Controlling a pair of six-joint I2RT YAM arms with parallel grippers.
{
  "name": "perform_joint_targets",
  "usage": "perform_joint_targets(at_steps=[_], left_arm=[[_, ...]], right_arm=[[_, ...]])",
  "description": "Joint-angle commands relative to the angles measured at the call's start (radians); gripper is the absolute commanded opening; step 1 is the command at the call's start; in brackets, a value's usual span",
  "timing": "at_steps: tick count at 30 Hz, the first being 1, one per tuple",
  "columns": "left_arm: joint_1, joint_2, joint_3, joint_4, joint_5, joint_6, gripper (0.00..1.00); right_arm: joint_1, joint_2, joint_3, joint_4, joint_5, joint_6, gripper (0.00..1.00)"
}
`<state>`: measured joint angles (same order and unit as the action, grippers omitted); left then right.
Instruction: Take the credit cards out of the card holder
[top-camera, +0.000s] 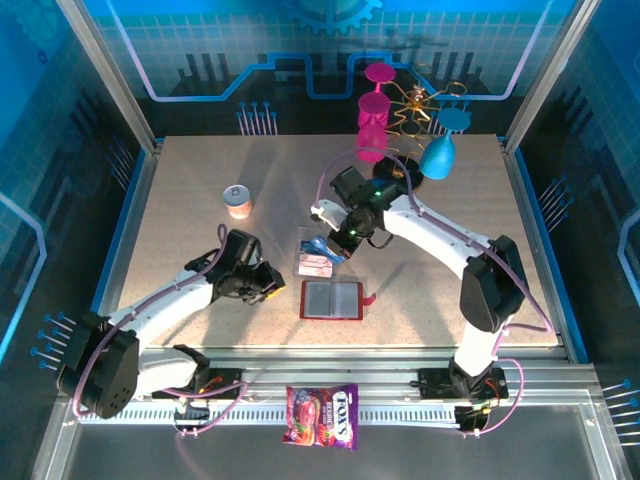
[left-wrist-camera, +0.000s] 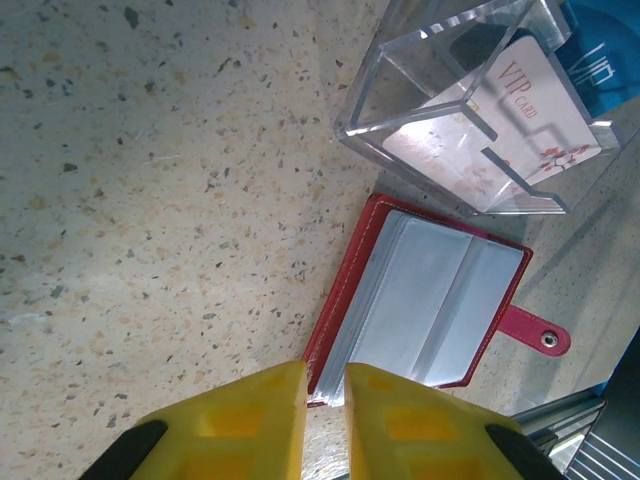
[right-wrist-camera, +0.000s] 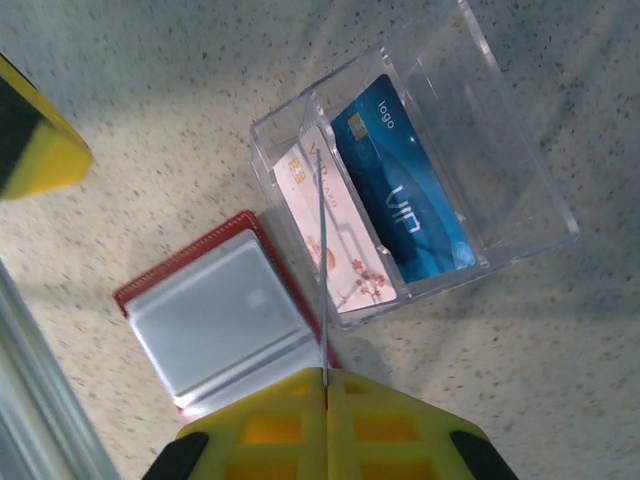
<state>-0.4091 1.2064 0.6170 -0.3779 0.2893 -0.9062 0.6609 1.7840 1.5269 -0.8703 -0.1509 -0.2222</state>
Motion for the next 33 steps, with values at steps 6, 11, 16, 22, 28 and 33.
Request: perform_joint_targets(at_steps=[6,11,16,22,28,33], left_arm=[[0.015,-0.058,-0.041,-0.037,0.018,0.005,0.19],[0.019,-0.071,-0.054,-0.034,0.019,-0.002,0.19],[0.020,-0.077,-0.059,-0.031,0.019,-0.004,0.19],[0.025,-0.077,-0.062,-0.029,0.021,-0.002,0.19],[0.035,-0.079,-0.064,-0.028,0.024,-0.001,0.19],[0.045,-0.077,-0.066,-0.027,0.028,0.003,0.19]], right_arm=[[0.026,0.112,0.170,-0.163,0.069,-0.290,0.00],[0.028,0.198,0.282,-0.239,0.079,-0.338,0.00],[0.029,0.272,0.385,-0.289,0.082,-0.361,0.00],[0.029,0.352,0.494,-0.343,0.080,-0.372,0.00],[0.029,0.422,0.579,-0.385,0.083,-0.380,0.00],[0.029,0.473,0.634,-0.413,0.089,-0.391,0.00]])
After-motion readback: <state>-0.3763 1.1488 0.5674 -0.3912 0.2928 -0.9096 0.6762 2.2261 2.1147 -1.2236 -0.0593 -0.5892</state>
